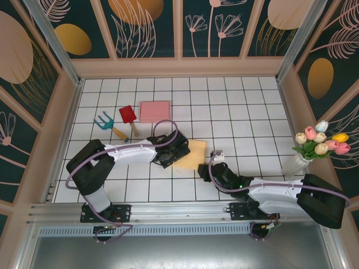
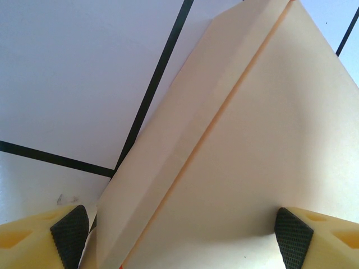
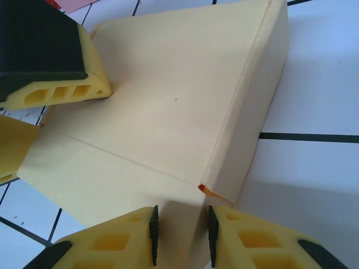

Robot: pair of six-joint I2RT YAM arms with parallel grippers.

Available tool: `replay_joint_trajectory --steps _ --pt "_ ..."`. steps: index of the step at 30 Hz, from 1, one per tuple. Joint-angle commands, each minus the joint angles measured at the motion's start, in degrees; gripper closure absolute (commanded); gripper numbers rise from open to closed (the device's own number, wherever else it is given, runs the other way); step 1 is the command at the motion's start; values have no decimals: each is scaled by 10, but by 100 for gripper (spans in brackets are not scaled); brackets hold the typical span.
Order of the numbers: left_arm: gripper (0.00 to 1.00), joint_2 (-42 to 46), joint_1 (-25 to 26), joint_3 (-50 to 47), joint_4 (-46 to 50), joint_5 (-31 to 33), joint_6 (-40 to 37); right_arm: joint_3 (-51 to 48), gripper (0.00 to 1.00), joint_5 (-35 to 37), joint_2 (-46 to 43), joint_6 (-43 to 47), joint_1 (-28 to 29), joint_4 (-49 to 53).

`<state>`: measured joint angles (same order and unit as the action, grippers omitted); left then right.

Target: Fold the paper box

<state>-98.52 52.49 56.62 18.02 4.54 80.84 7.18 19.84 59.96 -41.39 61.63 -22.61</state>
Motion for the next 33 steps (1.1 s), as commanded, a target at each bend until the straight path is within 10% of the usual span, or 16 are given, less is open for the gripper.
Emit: replay_joint_trajectory --steps 1,33 --pt "12 -24 -2 -18 39 6 5 -23 69 3 1 0 7 8" --pt "13 -23 -2 -17 41 10 4 -36 68 14 35 7 29 -30"
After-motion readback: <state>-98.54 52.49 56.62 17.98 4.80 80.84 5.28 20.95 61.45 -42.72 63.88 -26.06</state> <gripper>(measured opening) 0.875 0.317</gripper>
